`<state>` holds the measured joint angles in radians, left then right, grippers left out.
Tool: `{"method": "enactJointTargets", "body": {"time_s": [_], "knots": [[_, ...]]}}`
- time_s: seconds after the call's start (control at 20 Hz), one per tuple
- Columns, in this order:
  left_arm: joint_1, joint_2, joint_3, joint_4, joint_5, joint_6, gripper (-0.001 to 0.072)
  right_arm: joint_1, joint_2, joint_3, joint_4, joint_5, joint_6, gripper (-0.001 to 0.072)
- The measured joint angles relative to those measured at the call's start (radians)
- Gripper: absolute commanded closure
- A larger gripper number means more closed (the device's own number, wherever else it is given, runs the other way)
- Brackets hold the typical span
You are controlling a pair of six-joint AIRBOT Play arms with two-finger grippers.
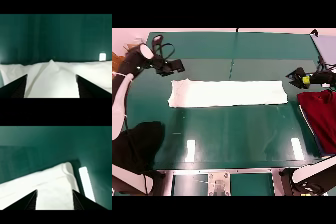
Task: Fold the shirts.
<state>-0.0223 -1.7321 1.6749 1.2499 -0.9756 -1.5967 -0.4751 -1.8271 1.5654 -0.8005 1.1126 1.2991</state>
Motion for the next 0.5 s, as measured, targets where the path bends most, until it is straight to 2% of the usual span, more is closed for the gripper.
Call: {"method": "enactJointTargets", "body": {"time_s": [0.1, 0.15, 0.2, 0.25, 0.4, 0.45, 0.5], "knots": [[0.014, -0.002, 0.023, -0.012, -0.068, -0.011, 0.0007, -0.025, -0.023, 0.011, -0.039, 0.057, -0.014, 0.02], [0.017, -0.003, 0.03, -0.018, -0.098, -0.015, 0.0262, -0.032, -0.037, 0.015, -0.05, 0.081, -0.023, 0.02], [0.019, -0.004, 0.035, -0.021, -0.121, -0.018, 0.0557, -0.037, -0.055, 0.018, -0.059, 0.104, -0.032, 0.0201], [0.021, -0.004, 0.039, -0.029, -0.14, -0.018, 0.0675, -0.039, -0.074, 0.02, -0.062, 0.124, -0.043, 0.0201], [0.022, -0.004, 0.045, -0.085, -0.181, -0.009, 0.0676, -0.024, -0.129, 0.024, -0.036, 0.185, -0.065, 0.0222], [0.021, -0.004, 0.045, -0.118, -0.188, -0.002, 0.0684, -0.015, -0.144, 0.026, -0.03, 0.203, -0.07, 0.0279], [0.019, -0.005, 0.047, -0.146, -0.193, 0.006, 0.0684, -0.004, -0.158, 0.027, -0.032, 0.211, -0.072, 0.0425]]}}
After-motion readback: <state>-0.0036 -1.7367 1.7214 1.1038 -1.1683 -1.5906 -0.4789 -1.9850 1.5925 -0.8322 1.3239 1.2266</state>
